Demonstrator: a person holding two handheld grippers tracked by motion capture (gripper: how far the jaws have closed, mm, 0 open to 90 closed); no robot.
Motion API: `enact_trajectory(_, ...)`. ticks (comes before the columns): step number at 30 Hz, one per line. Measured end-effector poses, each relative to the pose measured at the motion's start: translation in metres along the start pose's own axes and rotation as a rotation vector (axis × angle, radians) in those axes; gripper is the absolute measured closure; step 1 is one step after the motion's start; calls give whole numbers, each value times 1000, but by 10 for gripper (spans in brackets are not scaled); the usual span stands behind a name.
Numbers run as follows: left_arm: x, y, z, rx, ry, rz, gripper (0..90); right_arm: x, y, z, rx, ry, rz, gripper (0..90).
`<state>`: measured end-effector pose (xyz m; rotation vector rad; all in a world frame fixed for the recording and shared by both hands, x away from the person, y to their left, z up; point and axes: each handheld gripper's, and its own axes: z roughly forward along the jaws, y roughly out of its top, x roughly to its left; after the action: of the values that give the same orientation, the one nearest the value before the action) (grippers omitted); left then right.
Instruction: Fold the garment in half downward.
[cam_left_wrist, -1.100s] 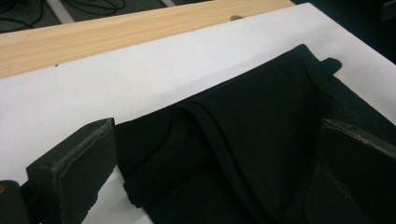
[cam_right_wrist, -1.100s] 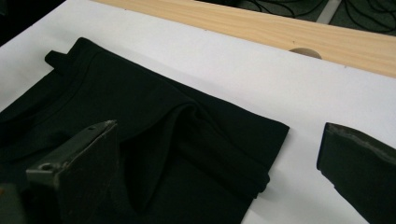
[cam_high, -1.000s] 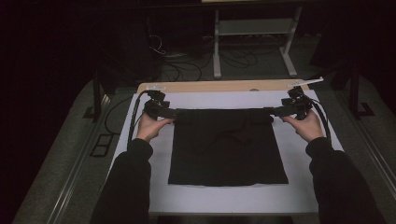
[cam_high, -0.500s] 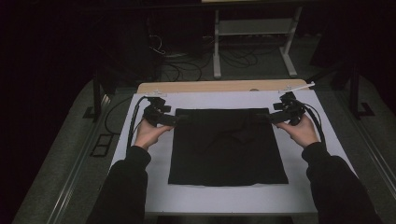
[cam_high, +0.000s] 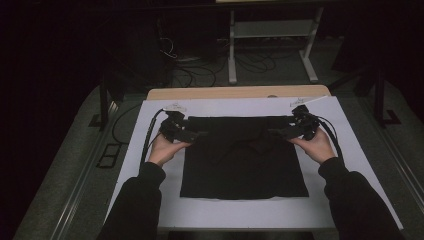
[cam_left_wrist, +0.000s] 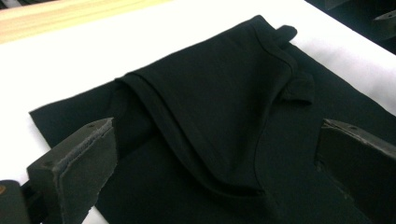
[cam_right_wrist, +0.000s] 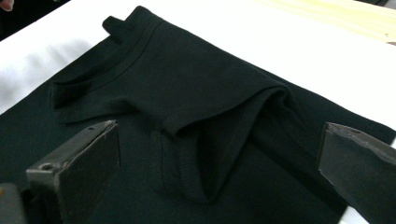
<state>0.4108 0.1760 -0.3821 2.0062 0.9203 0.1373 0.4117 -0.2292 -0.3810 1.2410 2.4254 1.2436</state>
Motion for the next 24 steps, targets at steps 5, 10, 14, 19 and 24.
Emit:
enact_trajectory(5, -5, -5, 4, 18, -12, 10, 0, 4, -2, 5, 13, 13, -7, 0)
enact_trajectory(10, -7, -9, 6, 37, -30, 23, 8, 8, -4, 12, 28, 29, -20, 26)
enact_trajectory(14, -9, -13, 8, 38, -43, 25, 24, 11, -5, 17, 40, 40, -29, 43)
enact_trajectory(19, -14, -17, 9, 38, -56, 29, 60, 14, -7, 25, 56, 53, -39, 76)
enact_trajectory(24, -15, -22, 11, 53, -67, 27, 99, 16, -8, 33, 65, 61, -38, 131)
